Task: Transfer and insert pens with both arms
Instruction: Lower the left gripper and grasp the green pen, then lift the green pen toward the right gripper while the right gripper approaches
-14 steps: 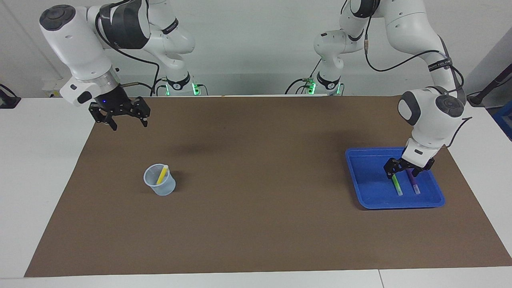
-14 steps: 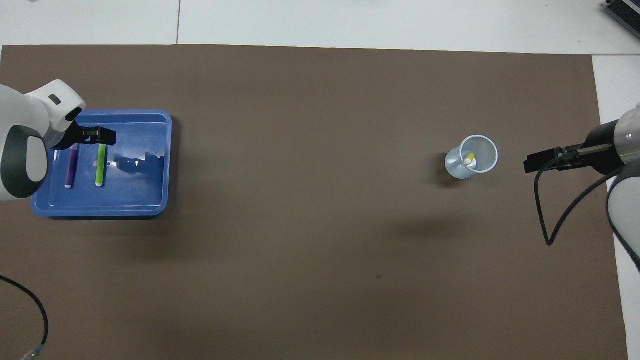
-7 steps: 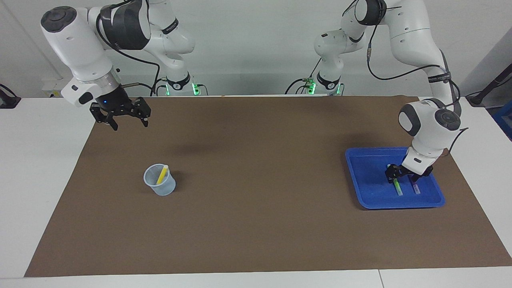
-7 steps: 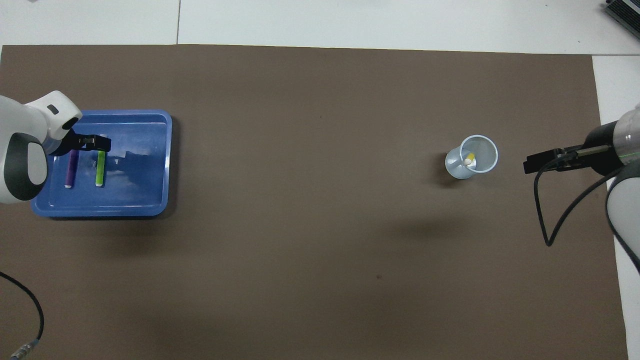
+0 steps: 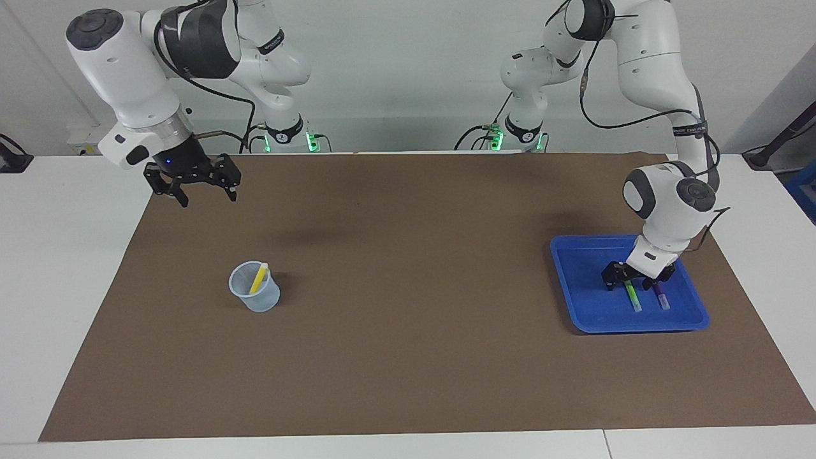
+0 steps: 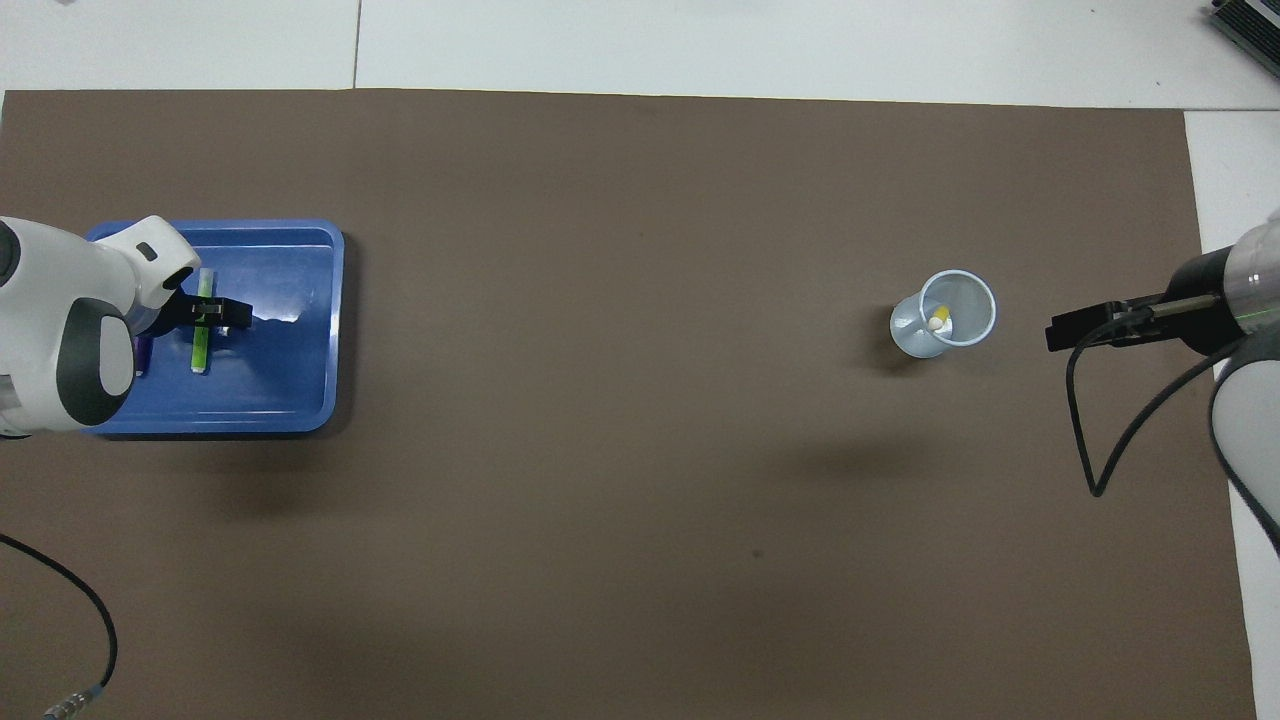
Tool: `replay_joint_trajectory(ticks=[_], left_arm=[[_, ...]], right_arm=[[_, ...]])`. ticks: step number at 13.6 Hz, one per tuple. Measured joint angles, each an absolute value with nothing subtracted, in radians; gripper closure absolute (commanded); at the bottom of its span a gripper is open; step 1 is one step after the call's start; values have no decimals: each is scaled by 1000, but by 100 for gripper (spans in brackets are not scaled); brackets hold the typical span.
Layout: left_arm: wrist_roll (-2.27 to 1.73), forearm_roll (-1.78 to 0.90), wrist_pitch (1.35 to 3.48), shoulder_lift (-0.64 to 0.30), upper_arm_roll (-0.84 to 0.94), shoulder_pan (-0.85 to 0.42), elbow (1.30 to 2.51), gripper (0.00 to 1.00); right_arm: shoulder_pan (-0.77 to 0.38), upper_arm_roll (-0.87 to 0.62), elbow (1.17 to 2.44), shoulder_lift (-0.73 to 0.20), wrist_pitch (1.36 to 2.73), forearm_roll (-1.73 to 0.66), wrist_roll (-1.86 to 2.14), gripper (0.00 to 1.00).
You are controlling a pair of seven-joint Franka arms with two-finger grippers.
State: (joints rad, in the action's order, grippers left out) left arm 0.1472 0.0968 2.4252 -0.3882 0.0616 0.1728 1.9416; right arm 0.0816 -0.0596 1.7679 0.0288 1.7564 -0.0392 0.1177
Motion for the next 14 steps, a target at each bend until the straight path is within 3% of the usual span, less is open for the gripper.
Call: replay_joint_trajectory(ticks=[3, 7, 11, 14], left_arm=[[147, 98, 2428, -380, 63, 171, 1942, 76], [149, 100, 2425, -371, 59, 172, 1940, 100], [149, 100, 2362, -371, 63, 171, 1917, 100], [144, 40, 2169, -374, 66, 152, 1776, 100]], right_arm=[[82, -60, 1769, 29, 1756, -39, 118, 0], [82, -60, 1769, 30, 1756, -39, 118, 0], [82, -60, 1771, 30, 1756, -39, 118, 0], [82, -60, 1773, 30, 1756, -39, 118, 0]])
